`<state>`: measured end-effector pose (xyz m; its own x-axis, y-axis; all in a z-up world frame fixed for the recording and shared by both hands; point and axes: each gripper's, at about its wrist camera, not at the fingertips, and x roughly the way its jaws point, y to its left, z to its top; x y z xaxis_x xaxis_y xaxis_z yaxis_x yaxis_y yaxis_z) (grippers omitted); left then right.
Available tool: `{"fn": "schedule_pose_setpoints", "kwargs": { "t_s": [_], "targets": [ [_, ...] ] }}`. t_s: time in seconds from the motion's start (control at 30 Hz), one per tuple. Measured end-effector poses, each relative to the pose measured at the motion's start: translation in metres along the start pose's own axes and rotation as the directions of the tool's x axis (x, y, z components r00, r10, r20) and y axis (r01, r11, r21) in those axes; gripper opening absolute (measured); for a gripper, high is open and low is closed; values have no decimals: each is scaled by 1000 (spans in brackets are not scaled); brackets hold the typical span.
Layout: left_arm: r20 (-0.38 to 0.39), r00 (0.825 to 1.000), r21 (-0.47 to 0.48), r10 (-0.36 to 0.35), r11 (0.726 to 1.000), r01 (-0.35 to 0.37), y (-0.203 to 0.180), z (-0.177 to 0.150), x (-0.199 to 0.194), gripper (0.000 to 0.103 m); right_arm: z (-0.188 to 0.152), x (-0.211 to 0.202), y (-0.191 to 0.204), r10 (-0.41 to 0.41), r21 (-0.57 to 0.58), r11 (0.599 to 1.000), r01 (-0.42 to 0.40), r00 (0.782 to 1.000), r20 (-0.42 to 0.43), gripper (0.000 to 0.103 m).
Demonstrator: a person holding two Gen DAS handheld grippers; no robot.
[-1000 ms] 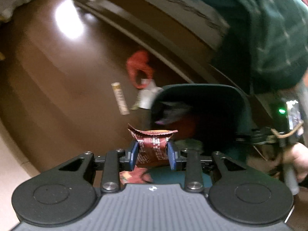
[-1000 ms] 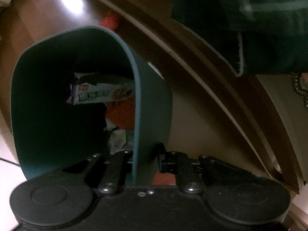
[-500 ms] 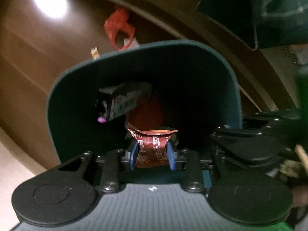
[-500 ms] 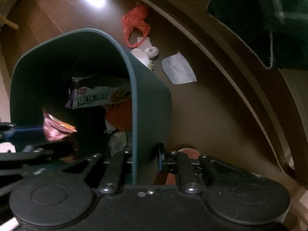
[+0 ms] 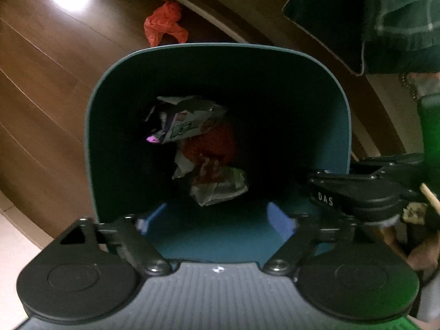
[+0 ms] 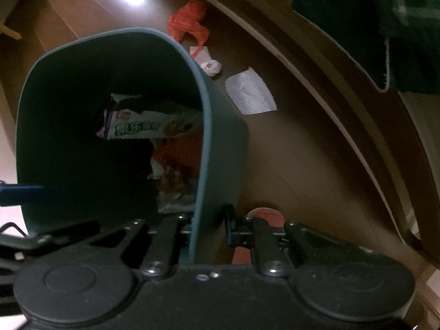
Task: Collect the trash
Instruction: 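Grasp the oat latte stick packet with the left tool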
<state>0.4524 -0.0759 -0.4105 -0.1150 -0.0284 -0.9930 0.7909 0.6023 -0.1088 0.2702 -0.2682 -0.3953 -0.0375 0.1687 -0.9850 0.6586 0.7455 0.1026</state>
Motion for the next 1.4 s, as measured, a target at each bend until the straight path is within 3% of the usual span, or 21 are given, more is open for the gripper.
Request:
{"fn": "schedule_pose_setpoints", "kwargs": {
  "t_s": [0.2, 0.4, 0.5, 0.63, 0.77, 1.0, 1.1, 1.23, 1.3, 1.4],
  "targets": [
    [72, 996, -21, -58, 998, 59, 23, 1, -19, 85, 0, 16, -24, -14, 39, 999, 15, 1000, -10, 13],
    [166, 985, -156, 43, 988, -17, 88, 36, -11, 85, 5, 38, -48, -46, 98, 994, 49, 998, -36, 13],
    [187, 978, -195, 89, 979, -51, 117, 71, 25, 85, 7, 49, -58, -56, 106, 993, 60, 998, -34, 13],
    [205, 966, -161, 155, 979, -123, 136, 118, 85, 85, 5, 62, -72, -59, 145, 988, 62, 998, -26, 13],
    [201, 963, -147, 179, 978, -151, 155, 158, 153, 85, 3, 71, -90, -51, 195, 979, 55, 998, -27, 13],
    [173, 966, -187, 194, 969, -161, 186, 191, 250, 84, -2, 81, -102, -40, 245, 968, 49, 998, -44, 13],
    [152, 969, -235, 193, 960, -154, 201, 198, 276, 74, -1, 86, -106, -27, 269, 962, 42, 998, -59, 13],
    [155, 968, -261, 197, 953, -152, 209, 207, 299, 72, -2, 93, -102, -14, 274, 961, 30, 998, -62, 13],
    [146, 970, -267, 195, 952, -151, 211, 210, 309, 59, -2, 95, -100, -6, 279, 960, 22, 998, -60, 13],
    [140, 969, -278, 206, 947, -161, 214, 212, 317, 50, 0, 98, -109, 5, 278, 960, 10, 999, -52, 13]
  ]
}}
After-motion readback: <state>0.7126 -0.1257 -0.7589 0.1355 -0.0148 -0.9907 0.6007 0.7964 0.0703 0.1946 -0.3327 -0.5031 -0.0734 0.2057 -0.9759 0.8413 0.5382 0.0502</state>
